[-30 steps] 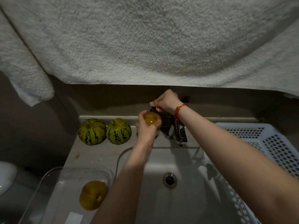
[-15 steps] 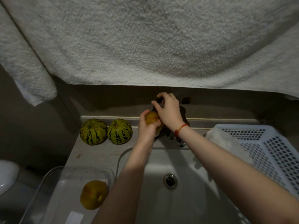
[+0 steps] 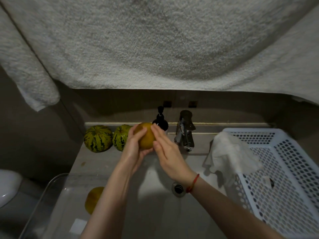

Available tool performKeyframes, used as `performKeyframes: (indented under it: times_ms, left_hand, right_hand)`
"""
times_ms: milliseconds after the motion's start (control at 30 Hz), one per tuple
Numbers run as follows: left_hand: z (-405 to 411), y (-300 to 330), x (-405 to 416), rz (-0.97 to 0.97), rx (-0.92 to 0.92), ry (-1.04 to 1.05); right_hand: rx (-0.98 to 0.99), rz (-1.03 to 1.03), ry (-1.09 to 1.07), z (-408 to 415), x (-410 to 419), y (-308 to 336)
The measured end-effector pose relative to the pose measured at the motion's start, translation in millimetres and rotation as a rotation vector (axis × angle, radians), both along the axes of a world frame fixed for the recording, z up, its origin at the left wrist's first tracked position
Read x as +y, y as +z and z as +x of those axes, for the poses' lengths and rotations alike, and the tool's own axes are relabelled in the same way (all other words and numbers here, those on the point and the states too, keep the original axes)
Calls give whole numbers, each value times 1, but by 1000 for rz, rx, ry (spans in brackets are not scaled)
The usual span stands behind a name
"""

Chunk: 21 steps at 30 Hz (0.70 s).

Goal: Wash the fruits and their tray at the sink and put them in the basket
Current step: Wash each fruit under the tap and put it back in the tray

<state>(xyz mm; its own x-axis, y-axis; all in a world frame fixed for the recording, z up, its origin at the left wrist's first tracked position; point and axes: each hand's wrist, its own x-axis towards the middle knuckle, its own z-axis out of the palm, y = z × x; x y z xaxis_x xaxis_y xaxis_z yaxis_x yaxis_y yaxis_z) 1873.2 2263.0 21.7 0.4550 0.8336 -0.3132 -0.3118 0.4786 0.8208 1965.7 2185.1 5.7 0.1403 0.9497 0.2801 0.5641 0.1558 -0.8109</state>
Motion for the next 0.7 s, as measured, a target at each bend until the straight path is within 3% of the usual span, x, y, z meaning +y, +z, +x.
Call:
performKeyframes:
  times_ms: [67,133,200,300,367,433,500,533,567,600,700]
  left_hand:
    - [2,0,-13,21,10,-43]
    - [10,-4,-26,13,71,-45]
    - [19,-8,-37,-127,62,28]
    - [22,-9,-48,-379,-191,107]
    - [24,-13,-53,-356,-225,112]
    - [31,-21,-55,-190,-27,165]
    - [36,-28,-53,100,237,252]
    - [39,-29,-54,182,276,266]
    - [39,-30,-53,184,266,254]
    - [39,-29,-53,119,210,229]
    - [33,-23,-54,-427,-151,-17]
  right_hand:
    - [52,26,-55,0,10,8]
    - [249,-79,-160,4,21,13]
    - [285,-157,-253,1,19,11]
    - [-127,80,-278,-13,-6,-2]
    - [-215,166,-189,-12,-14,-9]
    - [5,48,-256,-4,-11,-5]
    - [405,-127,-430,-2,-5,-3]
    - [539,-167,-514,-7,-4,-5]
    - [546,-152,-569,-14,-7,-7]
    - [404,-86,-594,-21,-13,-8]
    - [-128,167,-402,-12,-29,-19]
